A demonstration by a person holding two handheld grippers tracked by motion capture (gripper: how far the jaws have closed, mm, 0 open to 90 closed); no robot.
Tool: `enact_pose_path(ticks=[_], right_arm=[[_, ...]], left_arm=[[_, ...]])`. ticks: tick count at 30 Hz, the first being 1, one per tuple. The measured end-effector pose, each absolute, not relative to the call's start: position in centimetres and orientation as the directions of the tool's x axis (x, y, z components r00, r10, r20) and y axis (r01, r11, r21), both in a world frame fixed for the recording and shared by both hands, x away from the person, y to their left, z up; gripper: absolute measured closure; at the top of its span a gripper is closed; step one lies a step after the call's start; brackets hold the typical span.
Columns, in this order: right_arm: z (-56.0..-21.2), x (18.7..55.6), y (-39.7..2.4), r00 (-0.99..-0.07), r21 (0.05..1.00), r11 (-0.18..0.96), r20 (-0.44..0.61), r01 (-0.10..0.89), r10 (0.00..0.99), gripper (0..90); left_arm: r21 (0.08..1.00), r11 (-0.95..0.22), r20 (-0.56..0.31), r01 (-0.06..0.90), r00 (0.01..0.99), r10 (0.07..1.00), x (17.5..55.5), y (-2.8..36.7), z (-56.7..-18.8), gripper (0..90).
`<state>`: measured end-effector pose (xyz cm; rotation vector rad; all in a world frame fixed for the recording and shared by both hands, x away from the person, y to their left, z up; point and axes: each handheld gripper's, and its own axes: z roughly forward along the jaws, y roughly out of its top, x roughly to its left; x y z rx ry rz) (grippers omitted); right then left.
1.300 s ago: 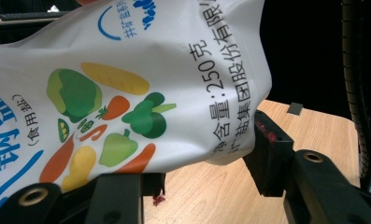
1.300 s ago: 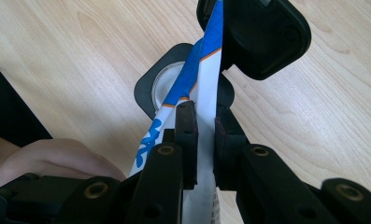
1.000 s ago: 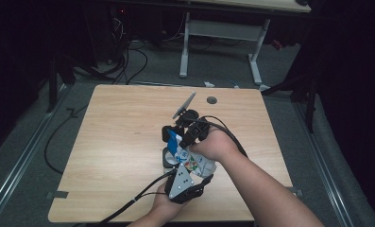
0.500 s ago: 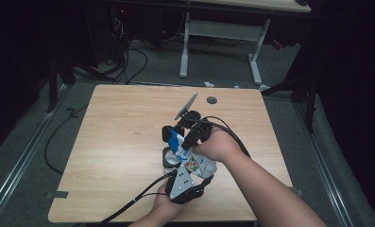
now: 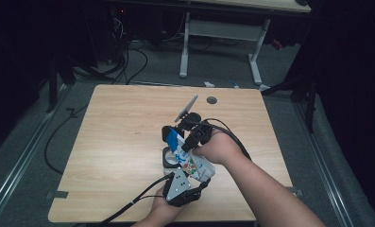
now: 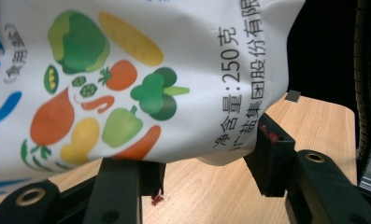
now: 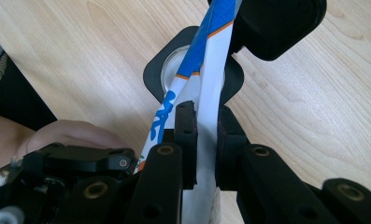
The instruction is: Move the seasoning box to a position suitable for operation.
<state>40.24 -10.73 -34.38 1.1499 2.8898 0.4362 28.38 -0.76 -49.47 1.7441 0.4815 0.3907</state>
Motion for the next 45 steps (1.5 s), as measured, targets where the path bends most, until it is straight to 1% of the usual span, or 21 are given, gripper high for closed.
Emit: enact_pose_path(ticks=[3,10,13,16,22,24,37,45], right_arm=[[-34.4,40.2,-10.8,-0.739,0.266,0.699,0.095,0.664,0.667,82.3],[-34.3,40.0,-11.0,-0.729,0.266,0.688,0.101,0.675,0.677,83.2],[-34.3,40.0,-11.2,-0.735,0.269,0.693,0.102,0.669,0.670,83.7],[-34.0,39.9,-11.6,-0.723,0.274,0.680,0.098,0.680,0.684,84.2],[-33.1,39.8,-13.1,-0.703,0.287,0.659,0.083,0.695,0.706,84.9],[-33.1,39.6,-13.7,-0.678,0.279,0.634,0.091,0.721,0.730,85.0],[-34.3,39.5,-17.1,-0.638,0.288,0.594,0.083,0.751,0.766,85.8],[-34.7,39.4,-19.4,-0.606,0.315,0.556,0.084,0.769,0.791,86.1]], left_arm=[[0.975,-0.190,0.000,0.115,0.856,0.517,28.4,-0.7,-49.6,53.4],[0.974,-0.186,-0.017,0.130,0.858,0.513,28.4,-0.5,-50.0,52.9],[0.974,-0.181,-0.023,0.133,0.862,0.506,28.3,-0.5,-50.0,51.9],[0.974,-0.179,-0.033,0.141,0.865,0.501,28.3,-0.3,-50.0,50.3],[0.971,-0.181,-0.048,0.157,0.867,0.496,28.4,0.2,-50.3,44.7],[0.971,-0.177,-0.051,0.159,0.867,0.496,28.3,0.5,-50.4,44.6],[0.970,-0.190,-0.035,0.149,0.866,0.498,28.0,1.6,-50.9,44.6],[0.972,-0.180,-0.039,0.152,0.857,0.515,28.1,2.8,-50.9,44.9]])
